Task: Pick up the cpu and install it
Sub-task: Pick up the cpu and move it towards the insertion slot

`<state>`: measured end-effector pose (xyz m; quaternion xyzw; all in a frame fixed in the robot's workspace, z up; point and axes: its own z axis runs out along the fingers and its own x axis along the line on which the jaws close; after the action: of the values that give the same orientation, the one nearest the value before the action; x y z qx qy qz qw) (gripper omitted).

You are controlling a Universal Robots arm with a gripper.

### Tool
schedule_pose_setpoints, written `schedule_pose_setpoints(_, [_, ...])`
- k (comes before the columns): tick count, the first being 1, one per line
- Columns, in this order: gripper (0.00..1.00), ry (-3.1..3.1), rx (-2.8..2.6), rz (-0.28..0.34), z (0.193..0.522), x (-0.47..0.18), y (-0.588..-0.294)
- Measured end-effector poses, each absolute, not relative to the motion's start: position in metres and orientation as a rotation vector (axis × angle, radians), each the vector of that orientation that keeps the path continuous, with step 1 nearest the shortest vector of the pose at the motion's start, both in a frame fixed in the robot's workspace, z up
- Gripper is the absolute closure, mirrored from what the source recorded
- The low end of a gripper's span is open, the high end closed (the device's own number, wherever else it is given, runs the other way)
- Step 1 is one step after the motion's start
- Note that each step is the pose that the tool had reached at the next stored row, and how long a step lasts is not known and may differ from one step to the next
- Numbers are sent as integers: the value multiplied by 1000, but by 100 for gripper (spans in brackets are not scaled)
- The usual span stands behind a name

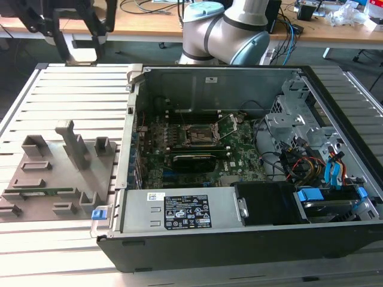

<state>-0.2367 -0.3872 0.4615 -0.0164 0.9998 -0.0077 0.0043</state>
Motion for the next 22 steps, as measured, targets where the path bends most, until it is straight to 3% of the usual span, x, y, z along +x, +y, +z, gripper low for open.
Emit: schedule_pose_setpoints(22, [45, 3134, -52, -32, 430, -148, -381])
